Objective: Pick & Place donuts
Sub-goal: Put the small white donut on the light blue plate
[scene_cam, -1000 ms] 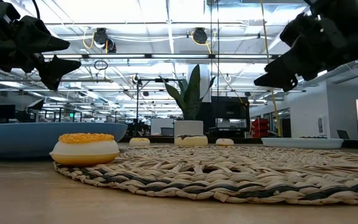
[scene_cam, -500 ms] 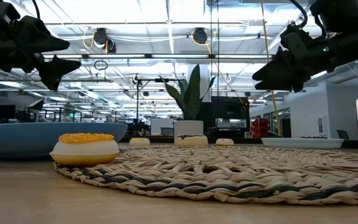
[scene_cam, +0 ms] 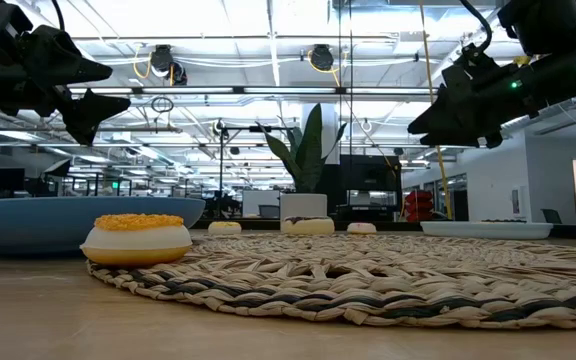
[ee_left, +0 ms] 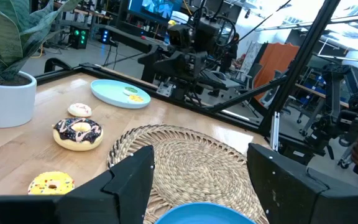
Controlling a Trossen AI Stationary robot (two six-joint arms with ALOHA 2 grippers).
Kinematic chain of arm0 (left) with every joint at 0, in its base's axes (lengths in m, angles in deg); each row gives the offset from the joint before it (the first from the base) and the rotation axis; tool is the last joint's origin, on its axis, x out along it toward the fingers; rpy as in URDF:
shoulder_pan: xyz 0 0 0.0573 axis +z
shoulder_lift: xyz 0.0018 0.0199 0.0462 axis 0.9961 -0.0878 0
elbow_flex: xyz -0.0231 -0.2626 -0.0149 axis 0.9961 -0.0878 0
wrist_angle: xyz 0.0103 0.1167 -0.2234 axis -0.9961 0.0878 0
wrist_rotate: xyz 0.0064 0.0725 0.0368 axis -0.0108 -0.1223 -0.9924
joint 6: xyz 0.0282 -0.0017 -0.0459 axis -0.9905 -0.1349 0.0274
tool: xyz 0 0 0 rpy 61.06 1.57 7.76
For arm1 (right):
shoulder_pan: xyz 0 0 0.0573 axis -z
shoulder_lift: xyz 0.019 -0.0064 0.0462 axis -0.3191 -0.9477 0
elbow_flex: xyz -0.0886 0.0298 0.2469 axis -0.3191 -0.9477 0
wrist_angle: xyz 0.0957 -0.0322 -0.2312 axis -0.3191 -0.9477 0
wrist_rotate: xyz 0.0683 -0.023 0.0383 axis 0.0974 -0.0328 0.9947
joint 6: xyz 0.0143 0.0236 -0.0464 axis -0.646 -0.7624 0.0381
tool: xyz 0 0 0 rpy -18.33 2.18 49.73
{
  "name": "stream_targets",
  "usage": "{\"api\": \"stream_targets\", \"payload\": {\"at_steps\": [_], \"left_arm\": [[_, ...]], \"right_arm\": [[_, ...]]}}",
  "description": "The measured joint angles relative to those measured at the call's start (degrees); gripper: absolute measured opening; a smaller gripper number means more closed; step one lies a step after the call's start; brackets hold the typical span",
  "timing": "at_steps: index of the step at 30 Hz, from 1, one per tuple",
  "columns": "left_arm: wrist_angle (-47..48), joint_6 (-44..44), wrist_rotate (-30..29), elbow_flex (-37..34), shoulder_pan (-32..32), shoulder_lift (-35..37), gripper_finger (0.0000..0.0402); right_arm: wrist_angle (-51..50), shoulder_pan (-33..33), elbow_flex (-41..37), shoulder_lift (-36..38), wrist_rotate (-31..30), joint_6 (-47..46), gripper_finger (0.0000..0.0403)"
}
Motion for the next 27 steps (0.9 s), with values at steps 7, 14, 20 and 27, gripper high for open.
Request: {"api": "stream_targets", "payload": {"at_steps": [7,14,20,27], "left_arm": [[-0.01,0.00,0.00,-0.01,0.00,0.00,0.0255],[0.00,0.00,0.00,-0.01,0.00,0.00,0.0255],[-0.02,0.00,0.00,-0.01,0.00,0.00,0.0255],[-0.01,0.00,0.00,-0.01,0.00,0.00,0.0255]], "right_arm": [[3.00,0.00,0.00,-0.02,0.12,3.90,0.0253],[15.43,0.77,1.41,-0.01,0.28,15.22,0.0253],[0.47,3.66,10.37,-1.23,0.41,15.04,0.0253],[-19.14,8.80,23.98,-7.24,4.80,9.15,0.0253]]}}
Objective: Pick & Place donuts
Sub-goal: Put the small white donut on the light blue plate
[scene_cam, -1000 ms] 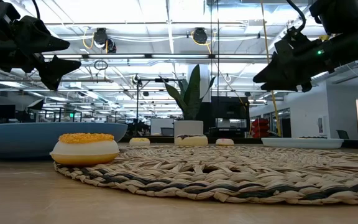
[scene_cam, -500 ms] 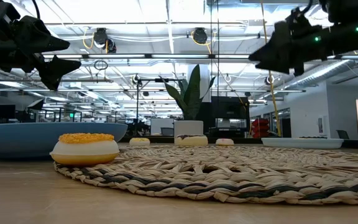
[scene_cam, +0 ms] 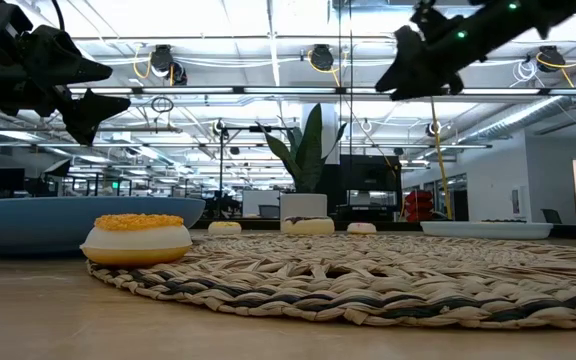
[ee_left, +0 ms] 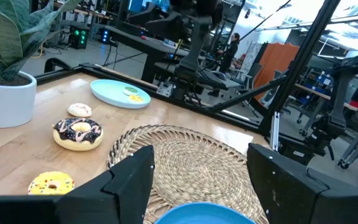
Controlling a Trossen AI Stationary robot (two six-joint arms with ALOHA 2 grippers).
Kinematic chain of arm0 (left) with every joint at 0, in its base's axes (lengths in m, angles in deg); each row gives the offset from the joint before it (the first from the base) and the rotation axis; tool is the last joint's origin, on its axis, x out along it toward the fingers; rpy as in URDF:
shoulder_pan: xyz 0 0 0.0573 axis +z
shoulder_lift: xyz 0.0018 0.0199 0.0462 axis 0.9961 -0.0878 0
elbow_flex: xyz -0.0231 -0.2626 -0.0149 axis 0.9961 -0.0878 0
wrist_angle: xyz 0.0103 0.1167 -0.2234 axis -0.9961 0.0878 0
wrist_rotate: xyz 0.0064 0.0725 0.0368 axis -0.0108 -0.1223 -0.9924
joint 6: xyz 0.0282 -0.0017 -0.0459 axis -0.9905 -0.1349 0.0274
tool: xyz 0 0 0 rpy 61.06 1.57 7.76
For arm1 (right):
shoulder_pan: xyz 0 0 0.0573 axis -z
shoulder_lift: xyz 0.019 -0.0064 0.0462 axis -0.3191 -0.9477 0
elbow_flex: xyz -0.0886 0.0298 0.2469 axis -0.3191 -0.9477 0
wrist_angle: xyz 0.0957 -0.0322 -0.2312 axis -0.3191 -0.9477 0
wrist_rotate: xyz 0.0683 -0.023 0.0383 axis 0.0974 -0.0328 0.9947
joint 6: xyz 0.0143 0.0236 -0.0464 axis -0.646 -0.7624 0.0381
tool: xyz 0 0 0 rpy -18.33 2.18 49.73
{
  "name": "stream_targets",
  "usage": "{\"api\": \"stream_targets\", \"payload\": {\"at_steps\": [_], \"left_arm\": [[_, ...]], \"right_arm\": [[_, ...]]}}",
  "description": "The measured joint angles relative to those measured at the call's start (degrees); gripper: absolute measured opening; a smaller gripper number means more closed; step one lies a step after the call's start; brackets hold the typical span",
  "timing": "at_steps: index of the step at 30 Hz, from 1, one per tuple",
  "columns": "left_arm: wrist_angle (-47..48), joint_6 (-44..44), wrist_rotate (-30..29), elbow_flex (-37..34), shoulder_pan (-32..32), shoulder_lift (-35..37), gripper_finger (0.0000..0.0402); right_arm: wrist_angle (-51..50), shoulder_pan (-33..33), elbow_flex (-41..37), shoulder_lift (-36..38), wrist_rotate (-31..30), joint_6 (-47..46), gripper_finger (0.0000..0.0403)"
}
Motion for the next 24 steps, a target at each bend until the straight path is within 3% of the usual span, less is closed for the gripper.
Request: {"api": "stream_targets", "payload": {"at_steps": [7,17,24], "left_arm": [[-0.01,0.00,0.00,0.00,-0.01,0.00,0.0255],[-0.01,0.00,0.00,0.00,0.00,0.00,0.0255],[0.01,0.00,0.02,0.01,0.00,0.00,0.0255]], "right_arm": [[-12.10,6.64,7.93,-11.29,8.08,-6.27,0.0253],[-12.67,12.74,9.90,-27.04,14.02,-6.15,0.0253],[-12.30,17.12,11.51,-33.48,15.32,-6.15,0.0253]]}}
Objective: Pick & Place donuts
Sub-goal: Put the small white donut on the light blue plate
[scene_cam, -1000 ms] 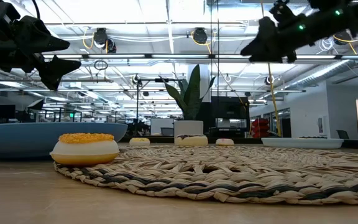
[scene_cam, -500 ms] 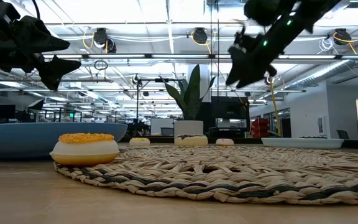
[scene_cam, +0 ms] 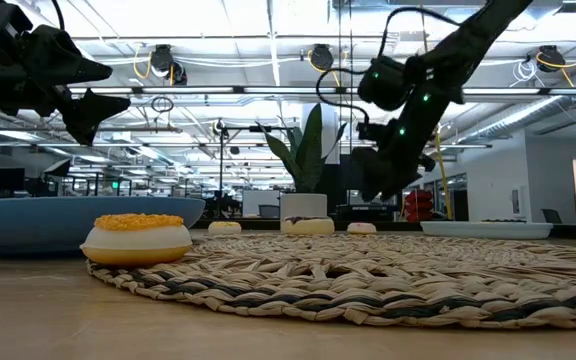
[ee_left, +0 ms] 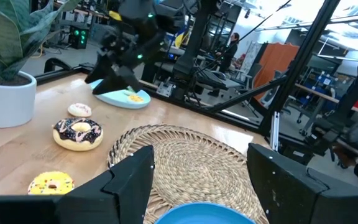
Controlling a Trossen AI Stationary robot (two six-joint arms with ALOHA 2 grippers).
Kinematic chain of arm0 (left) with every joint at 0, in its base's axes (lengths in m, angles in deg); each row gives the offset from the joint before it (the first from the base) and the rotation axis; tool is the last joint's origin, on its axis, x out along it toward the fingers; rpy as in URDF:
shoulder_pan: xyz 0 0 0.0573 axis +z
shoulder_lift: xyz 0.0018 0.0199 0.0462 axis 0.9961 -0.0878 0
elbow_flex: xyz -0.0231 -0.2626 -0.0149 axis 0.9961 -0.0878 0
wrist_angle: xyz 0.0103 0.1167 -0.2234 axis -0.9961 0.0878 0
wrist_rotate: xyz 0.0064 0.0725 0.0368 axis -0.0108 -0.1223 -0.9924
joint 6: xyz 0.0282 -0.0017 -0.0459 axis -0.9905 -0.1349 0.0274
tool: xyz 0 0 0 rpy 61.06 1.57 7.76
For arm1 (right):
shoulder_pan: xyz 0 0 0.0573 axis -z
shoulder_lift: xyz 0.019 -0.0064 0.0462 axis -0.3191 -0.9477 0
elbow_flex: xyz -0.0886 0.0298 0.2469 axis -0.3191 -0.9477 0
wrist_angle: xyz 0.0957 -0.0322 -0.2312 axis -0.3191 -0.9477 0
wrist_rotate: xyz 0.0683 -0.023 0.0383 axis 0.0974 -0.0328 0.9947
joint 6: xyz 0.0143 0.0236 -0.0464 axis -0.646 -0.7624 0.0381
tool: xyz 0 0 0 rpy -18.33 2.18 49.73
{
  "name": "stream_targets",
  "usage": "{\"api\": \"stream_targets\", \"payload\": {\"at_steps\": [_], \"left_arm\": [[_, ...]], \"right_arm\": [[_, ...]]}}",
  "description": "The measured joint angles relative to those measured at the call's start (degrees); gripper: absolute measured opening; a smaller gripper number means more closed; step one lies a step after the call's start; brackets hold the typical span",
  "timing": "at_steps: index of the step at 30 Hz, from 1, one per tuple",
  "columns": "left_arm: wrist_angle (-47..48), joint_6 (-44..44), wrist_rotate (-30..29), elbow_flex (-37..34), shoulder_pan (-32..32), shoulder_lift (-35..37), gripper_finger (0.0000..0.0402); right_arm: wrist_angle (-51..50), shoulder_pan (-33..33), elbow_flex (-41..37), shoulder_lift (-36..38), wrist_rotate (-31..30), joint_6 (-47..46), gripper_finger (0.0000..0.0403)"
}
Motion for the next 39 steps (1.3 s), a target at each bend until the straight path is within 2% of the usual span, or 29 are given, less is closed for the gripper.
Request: {"api": "stream_targets", "payload": {"at_steps": [4,12,21,28,39], "left_arm": [[0.03,0.00,0.01,-0.01,0.00,0.00,0.0255],[0.00,0.00,-0.11,0.02,-0.01,0.00,0.0255],[0.01,0.00,-0.06,0.02,-0.01,0.00,0.0255],[0.01,0.00,-0.02,0.02,0.00,0.00,0.0255],[0.01,0.00,-0.02,0.02,0.00,0.00,0.0255]], "right_arm": [[0.63,1.44,0.05,-1.05,4.07,-0.16,0.0253],[5.39,1.64,0.03,-6.24,4.38,1.93,0.0253],[7.12,1.64,0.00,-8.36,4.61,1.66,0.0254],[10.53,1.60,-0.02,-11.51,7.33,0.87,0.0254],[12.72,1.58,-0.02,-11.91,7.08,0.87,0.0254]]}}
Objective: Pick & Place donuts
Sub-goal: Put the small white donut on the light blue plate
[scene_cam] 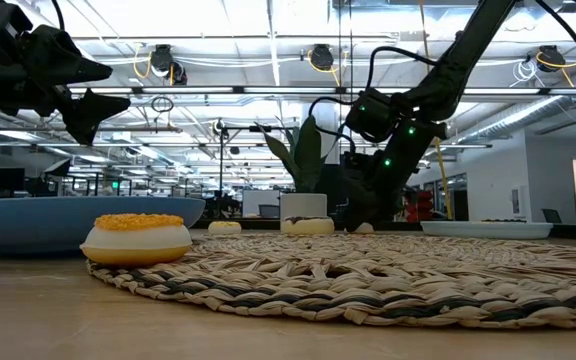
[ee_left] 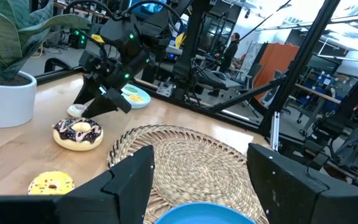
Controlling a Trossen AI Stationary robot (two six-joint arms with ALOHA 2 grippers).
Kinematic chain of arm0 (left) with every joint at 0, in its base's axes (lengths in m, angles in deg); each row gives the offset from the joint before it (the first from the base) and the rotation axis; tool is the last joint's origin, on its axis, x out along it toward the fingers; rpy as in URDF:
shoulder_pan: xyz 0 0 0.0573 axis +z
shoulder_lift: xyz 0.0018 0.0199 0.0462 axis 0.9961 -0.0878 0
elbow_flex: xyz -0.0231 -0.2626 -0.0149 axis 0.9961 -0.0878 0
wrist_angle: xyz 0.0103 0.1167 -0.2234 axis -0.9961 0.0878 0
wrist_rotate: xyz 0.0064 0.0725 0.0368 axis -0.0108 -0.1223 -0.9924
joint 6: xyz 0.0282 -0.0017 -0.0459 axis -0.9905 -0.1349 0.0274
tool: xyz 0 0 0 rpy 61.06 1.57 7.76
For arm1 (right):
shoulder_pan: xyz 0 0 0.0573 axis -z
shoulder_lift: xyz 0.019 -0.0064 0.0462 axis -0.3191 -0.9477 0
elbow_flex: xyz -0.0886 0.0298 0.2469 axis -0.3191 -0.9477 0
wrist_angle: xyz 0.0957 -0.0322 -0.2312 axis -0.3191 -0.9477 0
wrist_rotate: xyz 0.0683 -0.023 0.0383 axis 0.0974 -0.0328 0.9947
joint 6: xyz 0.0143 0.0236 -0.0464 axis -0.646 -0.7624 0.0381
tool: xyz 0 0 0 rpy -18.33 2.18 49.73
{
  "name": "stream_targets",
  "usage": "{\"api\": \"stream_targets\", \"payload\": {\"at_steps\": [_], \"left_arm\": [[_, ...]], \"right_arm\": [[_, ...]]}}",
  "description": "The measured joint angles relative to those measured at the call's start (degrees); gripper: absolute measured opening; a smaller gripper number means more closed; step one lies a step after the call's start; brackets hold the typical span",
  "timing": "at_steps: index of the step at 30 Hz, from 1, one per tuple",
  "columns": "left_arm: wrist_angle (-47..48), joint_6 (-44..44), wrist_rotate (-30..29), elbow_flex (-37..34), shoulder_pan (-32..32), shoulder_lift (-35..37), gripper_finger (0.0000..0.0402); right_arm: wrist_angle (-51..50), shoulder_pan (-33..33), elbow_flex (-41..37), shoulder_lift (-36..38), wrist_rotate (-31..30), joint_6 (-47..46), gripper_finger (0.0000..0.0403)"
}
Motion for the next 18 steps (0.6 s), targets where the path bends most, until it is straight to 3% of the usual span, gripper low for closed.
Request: {"api": "stream_targets", "payload": {"at_steps": [18], "left_arm": [[0.00,0.00,0.00,0.00,0.00,0.00,0.0255]], "right_arm": [[-0.91,-0.02,-0.04,0.00,-2.96,-0.85,0.0254]]}}
